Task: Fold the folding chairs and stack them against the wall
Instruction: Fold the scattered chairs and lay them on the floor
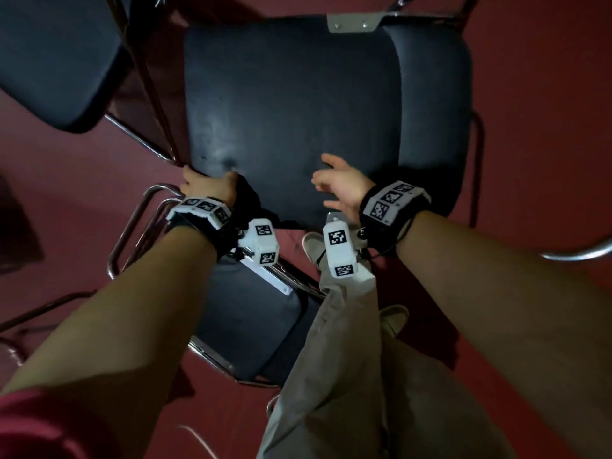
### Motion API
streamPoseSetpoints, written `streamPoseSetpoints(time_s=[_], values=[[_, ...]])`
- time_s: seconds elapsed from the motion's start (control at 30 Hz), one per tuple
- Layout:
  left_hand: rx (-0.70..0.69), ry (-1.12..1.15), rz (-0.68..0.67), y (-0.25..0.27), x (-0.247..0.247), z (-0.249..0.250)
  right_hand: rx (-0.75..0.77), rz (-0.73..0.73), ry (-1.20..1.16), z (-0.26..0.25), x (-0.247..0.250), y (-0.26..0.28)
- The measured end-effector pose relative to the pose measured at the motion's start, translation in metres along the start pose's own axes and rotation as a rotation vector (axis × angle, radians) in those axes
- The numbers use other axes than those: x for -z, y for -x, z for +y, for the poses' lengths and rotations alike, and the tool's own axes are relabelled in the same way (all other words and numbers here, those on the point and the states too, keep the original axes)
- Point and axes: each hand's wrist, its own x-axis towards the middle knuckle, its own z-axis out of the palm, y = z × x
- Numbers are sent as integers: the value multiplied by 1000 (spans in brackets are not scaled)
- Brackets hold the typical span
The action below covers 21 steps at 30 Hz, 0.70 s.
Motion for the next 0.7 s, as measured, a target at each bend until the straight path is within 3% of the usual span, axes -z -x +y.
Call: streamPoseSetpoints(time_s=[0.1, 0.33, 0.6, 0.7], values=[[-75, 44, 80, 54, -12, -12, -63, 12, -45, 31, 26, 34], [74, 96, -239, 144, -43, -47, -93, 92, -218, 92, 108, 125], [129, 119, -329, 202, -70, -44, -107, 125, -488, 133, 176, 182], [183, 142, -459, 212, -72, -37, -76, 316, -542, 137, 195, 185]])
